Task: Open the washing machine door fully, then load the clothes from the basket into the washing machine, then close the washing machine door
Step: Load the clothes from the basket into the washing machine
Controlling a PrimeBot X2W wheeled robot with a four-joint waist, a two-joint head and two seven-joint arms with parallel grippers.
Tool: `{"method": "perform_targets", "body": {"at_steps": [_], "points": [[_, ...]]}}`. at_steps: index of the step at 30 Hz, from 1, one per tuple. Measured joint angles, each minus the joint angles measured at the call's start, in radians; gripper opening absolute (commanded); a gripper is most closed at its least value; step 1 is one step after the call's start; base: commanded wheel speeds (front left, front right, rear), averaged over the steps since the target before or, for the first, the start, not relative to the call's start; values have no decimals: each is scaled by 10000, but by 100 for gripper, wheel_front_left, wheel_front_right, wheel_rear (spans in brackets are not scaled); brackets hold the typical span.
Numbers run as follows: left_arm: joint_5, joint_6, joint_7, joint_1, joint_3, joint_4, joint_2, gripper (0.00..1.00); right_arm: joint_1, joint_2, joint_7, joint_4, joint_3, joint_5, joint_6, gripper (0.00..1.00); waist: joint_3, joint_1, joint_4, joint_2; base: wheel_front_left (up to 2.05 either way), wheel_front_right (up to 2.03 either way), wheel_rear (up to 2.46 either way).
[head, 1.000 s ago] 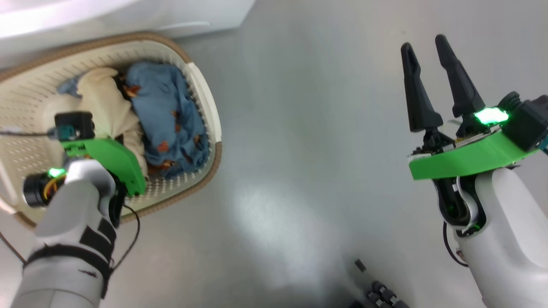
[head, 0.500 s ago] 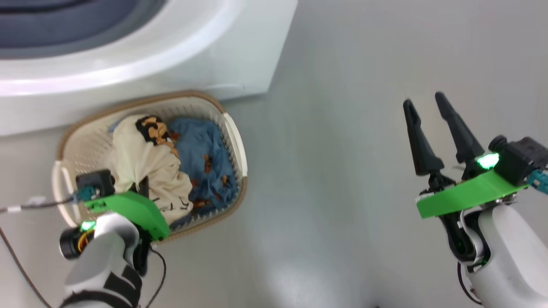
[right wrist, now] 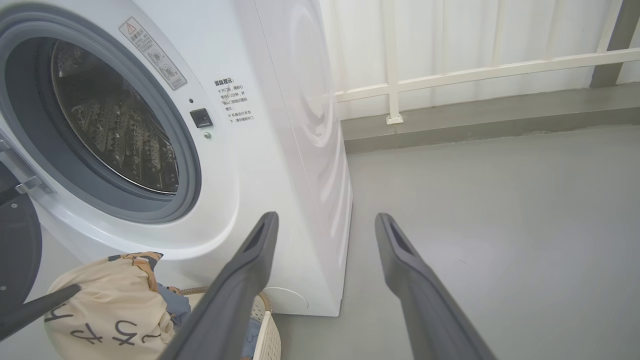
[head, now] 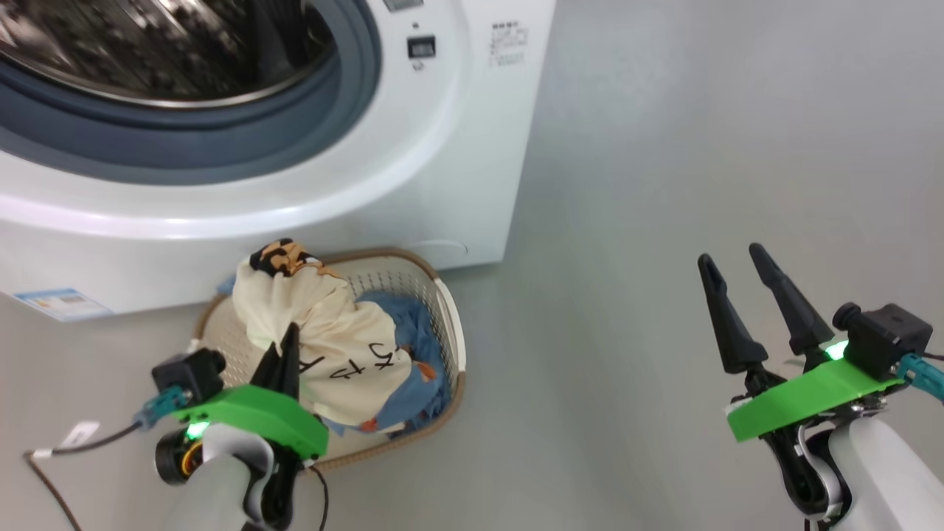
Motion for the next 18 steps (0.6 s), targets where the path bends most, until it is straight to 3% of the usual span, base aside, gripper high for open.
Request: {"method": "perform_targets", "body": {"at_steps": [8, 18], "points": [[-228, 0, -94, 1462, 174, -2824, 433, 0, 574, -130, 0, 69, 25, 192, 0, 100, -1097, 2, 298, 0, 0, 0, 0], [1398, 571, -96, 3634, 725, -5678, 545, 0, 1214, -251, 0, 146, 58, 249, 0, 100, -2285, 2, 471, 0, 0, 0, 0]]}}
